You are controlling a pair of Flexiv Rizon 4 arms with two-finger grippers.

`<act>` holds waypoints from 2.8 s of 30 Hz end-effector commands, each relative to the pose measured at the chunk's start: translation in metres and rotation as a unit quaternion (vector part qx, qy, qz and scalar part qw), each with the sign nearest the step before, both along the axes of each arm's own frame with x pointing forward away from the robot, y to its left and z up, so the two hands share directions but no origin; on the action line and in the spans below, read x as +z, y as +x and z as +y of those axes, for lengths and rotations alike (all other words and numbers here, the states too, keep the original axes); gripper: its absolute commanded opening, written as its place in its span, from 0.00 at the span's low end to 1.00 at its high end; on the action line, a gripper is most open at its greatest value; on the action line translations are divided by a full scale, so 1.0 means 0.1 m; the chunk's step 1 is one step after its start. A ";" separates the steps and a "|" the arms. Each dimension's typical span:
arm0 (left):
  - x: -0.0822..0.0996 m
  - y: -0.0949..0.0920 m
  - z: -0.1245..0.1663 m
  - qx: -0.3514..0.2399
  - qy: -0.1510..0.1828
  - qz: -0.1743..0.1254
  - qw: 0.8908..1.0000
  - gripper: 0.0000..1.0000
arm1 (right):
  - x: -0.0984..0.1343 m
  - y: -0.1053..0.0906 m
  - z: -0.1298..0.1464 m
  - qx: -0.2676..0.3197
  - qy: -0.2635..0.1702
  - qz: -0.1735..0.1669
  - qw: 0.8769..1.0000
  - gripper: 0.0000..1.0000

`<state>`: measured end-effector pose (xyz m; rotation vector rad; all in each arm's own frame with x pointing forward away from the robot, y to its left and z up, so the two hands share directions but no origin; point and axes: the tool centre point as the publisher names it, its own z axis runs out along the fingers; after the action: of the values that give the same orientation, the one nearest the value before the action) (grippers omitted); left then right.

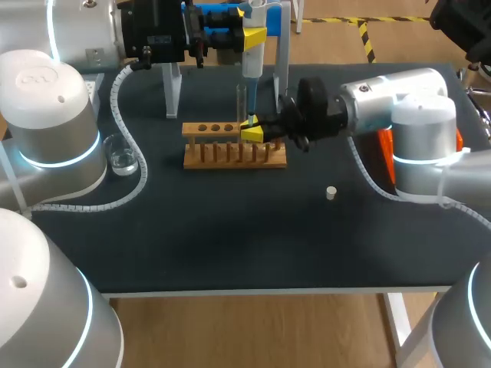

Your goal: Invert the test tube, pick up the pipette, mount the tip to pipette, aspirate from beaker and dispense into the tube, eject the tip, return the pipette, and cap with the stopper.

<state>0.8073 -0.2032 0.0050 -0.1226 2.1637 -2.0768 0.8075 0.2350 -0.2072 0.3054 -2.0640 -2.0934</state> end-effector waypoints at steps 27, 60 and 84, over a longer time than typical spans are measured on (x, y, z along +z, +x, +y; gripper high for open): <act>0.00 -0.01 0.01 0.000 0.000 0.000 1.000 0.00 | 0.05 0.00 0.00 -0.002 0.002 -0.002 1.000 0.00; 0.00 -0.01 0.01 0.000 0.000 0.000 1.000 0.00 | 0.08 0.04 0.03 -0.001 0.004 -0.006 1.000 0.00; 0.00 -0.01 0.01 0.000 0.000 0.000 1.000 0.00 | 0.10 -0.03 0.00 0.004 0.009 -0.007 1.000 0.00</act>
<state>0.8070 -0.2033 0.0070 -0.1221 2.1627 -2.0779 0.8061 0.2364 -0.1999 0.3335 -2.0467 -2.1104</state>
